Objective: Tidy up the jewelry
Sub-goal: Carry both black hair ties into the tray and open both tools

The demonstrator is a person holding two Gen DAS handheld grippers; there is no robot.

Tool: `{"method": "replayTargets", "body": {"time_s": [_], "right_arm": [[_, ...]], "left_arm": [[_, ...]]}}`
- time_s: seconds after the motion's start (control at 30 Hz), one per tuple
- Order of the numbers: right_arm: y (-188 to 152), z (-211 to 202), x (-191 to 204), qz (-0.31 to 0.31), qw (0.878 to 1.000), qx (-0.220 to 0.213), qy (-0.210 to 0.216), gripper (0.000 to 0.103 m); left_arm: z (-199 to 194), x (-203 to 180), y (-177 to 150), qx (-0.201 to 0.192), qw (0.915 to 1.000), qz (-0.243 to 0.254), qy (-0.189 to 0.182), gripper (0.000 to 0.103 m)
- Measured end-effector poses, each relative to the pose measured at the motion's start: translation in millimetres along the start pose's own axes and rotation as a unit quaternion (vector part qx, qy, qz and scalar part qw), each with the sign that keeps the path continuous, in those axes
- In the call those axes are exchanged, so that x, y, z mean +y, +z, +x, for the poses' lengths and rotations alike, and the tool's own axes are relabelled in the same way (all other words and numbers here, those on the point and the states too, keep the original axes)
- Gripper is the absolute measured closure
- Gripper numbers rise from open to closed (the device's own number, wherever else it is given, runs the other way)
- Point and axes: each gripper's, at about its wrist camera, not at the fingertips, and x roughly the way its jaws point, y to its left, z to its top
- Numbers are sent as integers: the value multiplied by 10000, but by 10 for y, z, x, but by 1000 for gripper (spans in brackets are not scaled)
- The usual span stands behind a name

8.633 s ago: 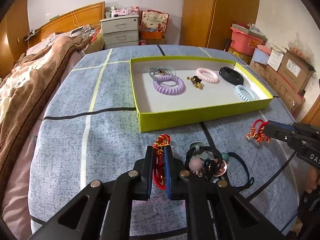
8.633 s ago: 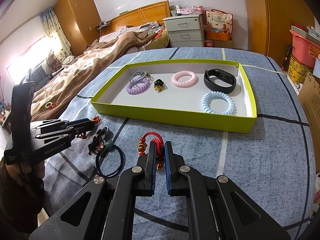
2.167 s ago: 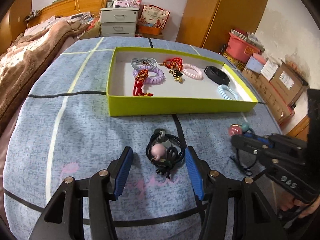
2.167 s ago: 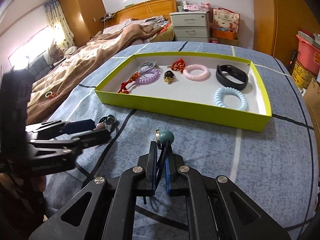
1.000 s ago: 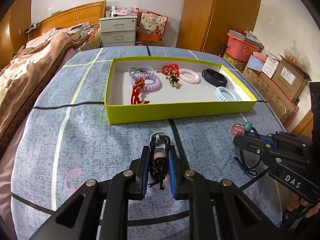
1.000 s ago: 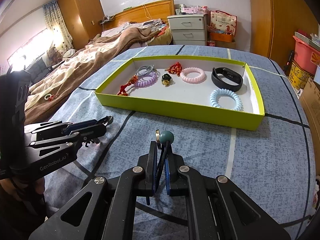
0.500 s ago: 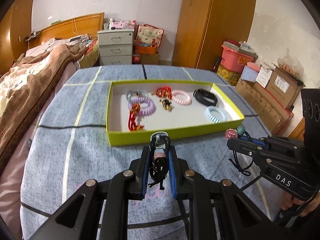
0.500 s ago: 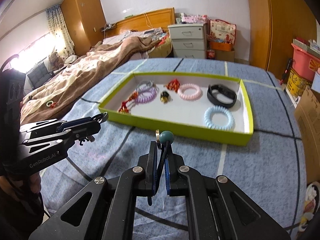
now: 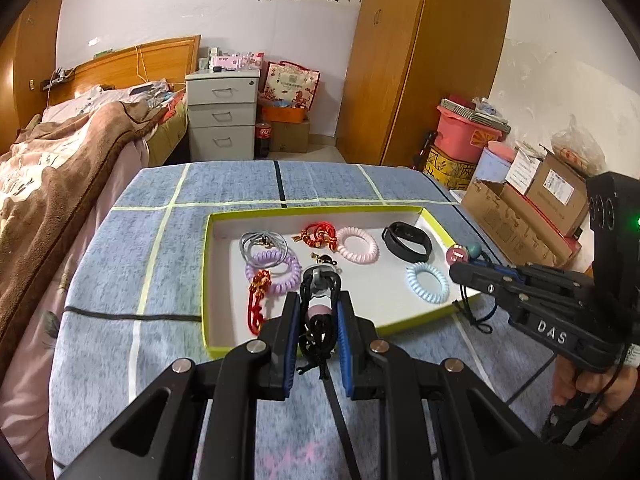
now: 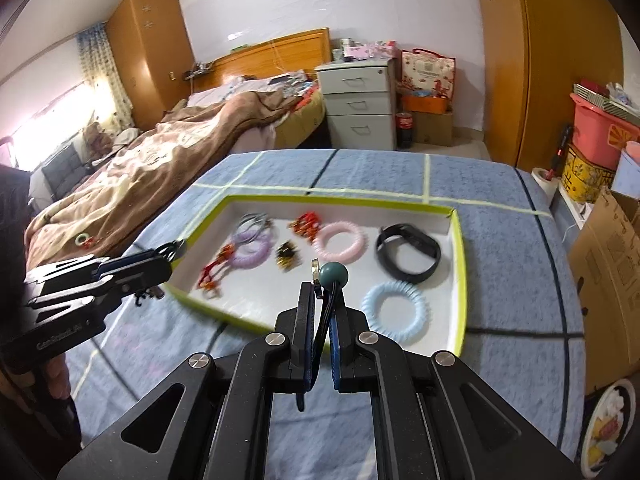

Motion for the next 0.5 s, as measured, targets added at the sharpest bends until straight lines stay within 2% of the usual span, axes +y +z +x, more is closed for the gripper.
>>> {"method": "replayTargets", "body": {"time_s": [0.13, 0.5], "right_arm": [[88, 125, -71, 17, 10000, 31, -71, 96], [122, 597, -86, -123, 9984, 541, 44, 96]], "left_arm": [[201, 12, 59, 175, 9998, -3, -49, 85], [566, 37, 31, 558, 9984, -62, -38, 85]]}}
